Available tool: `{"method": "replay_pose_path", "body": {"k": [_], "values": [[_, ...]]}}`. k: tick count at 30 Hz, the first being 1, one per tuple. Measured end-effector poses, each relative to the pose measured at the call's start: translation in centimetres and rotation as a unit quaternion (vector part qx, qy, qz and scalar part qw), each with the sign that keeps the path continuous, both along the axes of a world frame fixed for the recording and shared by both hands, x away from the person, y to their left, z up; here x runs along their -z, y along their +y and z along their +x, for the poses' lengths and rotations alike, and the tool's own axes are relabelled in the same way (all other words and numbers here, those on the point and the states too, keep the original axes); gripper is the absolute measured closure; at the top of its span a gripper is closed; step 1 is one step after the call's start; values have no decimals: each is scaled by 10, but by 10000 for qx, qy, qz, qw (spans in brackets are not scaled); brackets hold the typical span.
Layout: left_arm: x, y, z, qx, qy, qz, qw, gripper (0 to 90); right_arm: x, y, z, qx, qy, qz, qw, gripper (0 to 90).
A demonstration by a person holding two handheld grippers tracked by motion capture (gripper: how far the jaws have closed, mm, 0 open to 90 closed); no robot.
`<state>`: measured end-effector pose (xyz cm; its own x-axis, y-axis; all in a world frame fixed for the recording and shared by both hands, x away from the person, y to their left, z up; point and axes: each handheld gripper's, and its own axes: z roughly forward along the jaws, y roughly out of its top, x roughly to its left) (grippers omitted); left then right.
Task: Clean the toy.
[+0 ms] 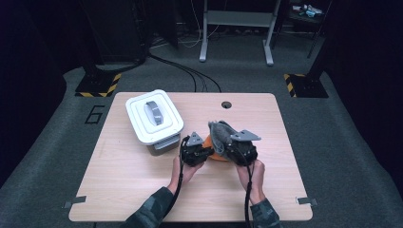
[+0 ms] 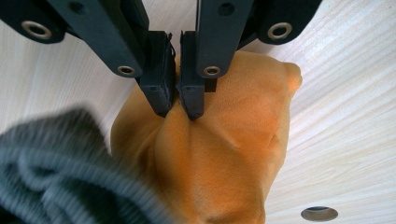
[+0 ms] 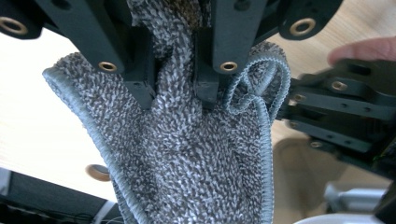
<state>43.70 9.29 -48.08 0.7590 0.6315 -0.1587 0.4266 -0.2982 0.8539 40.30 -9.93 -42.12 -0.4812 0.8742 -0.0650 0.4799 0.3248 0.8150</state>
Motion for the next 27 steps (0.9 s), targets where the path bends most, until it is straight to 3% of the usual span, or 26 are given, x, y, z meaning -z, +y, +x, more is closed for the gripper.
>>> {"method": "replay_pose_path", "body": {"k": [2,6,8,11,18,21,23,24,27], "values": [[2,3,3,-44,68,22,10000,852,7,10,7,85,58,-245,9996,741],[4,6,3,-82,187,-126,9997,854,14,3,14,205,118,-120,9996,742],[4,6,3,-84,192,-139,9997,854,14,-4,14,296,111,-200,9993,742],[5,6,4,-86,214,-204,9995,853,19,-23,18,511,172,-125,9985,741],[5,5,4,-70,139,-125,9998,852,30,-50,23,872,392,-78,9954,739],[5,5,5,-25,153,-132,9998,852,19,-46,13,688,249,170,9972,739],[5,4,4,8,100,-84,9999,852,12,-33,8,381,184,306,9986,739],[4,4,4,45,16,28,10000,852,10,-24,6,272,133,215,9993,739],[4,5,5,3,47,55,10000,853,14,1,6,112,134,-126,9998,739]]}}
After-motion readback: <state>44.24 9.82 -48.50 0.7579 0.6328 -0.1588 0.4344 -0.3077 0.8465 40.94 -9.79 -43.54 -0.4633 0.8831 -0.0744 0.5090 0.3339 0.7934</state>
